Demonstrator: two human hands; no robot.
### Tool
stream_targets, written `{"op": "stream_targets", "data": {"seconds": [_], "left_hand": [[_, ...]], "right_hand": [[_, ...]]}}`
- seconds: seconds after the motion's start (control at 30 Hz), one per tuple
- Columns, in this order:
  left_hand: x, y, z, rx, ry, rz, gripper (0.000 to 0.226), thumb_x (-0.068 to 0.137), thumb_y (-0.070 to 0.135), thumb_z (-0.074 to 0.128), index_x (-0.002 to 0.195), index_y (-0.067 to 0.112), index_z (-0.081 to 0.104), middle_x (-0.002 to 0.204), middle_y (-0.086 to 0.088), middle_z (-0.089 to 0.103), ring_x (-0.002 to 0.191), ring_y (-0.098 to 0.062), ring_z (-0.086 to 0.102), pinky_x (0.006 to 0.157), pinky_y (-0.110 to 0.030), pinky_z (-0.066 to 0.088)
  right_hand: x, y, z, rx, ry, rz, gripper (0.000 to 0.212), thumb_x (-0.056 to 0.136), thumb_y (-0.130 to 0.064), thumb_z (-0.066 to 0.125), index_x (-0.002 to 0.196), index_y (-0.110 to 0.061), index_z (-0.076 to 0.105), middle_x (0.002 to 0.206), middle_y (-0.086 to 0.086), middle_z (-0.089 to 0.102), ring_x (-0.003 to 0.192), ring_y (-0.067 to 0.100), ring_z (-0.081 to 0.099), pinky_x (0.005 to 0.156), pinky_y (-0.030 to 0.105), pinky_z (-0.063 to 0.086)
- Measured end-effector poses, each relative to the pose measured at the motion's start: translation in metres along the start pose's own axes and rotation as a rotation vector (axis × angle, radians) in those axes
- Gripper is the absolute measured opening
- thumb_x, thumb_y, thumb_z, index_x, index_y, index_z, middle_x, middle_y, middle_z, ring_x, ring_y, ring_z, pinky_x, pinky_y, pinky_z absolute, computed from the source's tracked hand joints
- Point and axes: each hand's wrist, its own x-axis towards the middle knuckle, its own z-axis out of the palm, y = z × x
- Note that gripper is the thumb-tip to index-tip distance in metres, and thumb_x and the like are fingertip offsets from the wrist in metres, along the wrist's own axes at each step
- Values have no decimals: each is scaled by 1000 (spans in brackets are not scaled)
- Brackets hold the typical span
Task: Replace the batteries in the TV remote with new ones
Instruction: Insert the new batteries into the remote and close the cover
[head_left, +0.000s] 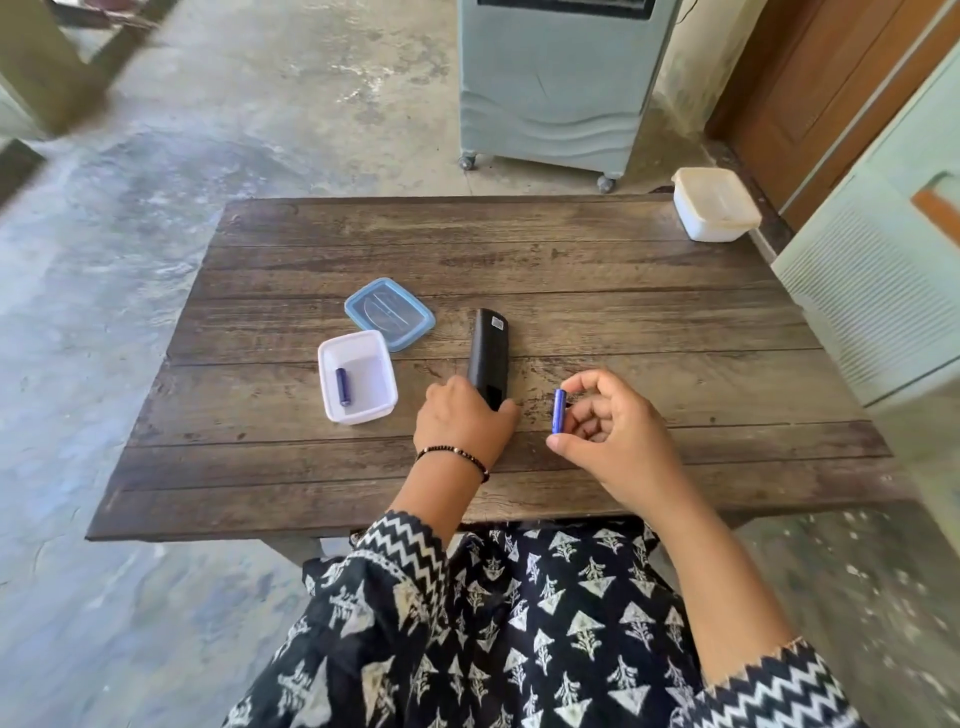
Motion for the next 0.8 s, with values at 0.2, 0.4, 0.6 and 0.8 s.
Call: {"op": "stream_targets", "data": {"seconds": [0.2, 0.4, 0.6, 0.8], "left_hand": [[-15, -14, -2, -286, -36, 42, 36, 95, 36, 40, 106, 3, 49, 94, -8, 61, 80, -26, 59, 66, -35, 47], [-33, -20, 0, -989, -202, -27, 33, 96, 35, 40, 110, 7, 52, 99, -16, 65, 75, -23, 65, 59, -35, 56], [-35, -21, -3, -1229, -247, -76, 31, 100, 26, 30, 115, 8, 49, 102, -13, 62, 78, -18, 64, 58, -28, 52], [-35, -17, -4, -1311, -245, -71, 22, 100, 24, 31, 101, 12, 49, 95, -11, 57, 74, -17, 58, 59, -28, 49]], "right_hand": [[-5, -9, 7, 35, -15, -13, 39, 72, -10, 74, 100, -28, 54, 76, -3, 66, 68, 17, 61, 68, 26, 51], [-14, -24, 26, 114, 6, -46, 36, 75, -9, 70, 104, -28, 58, 77, -1, 64, 72, 15, 61, 67, 26, 54], [-15, -26, 30, 106, 55, -71, 31, 79, -7, 67, 103, -26, 66, 80, -4, 68, 73, 12, 63, 70, 29, 57], [-16, -27, 32, -65, 250, -308, 16, 77, -9, 72, 92, -15, 72, 85, -6, 72, 72, 4, 66, 65, 25, 57]]}}
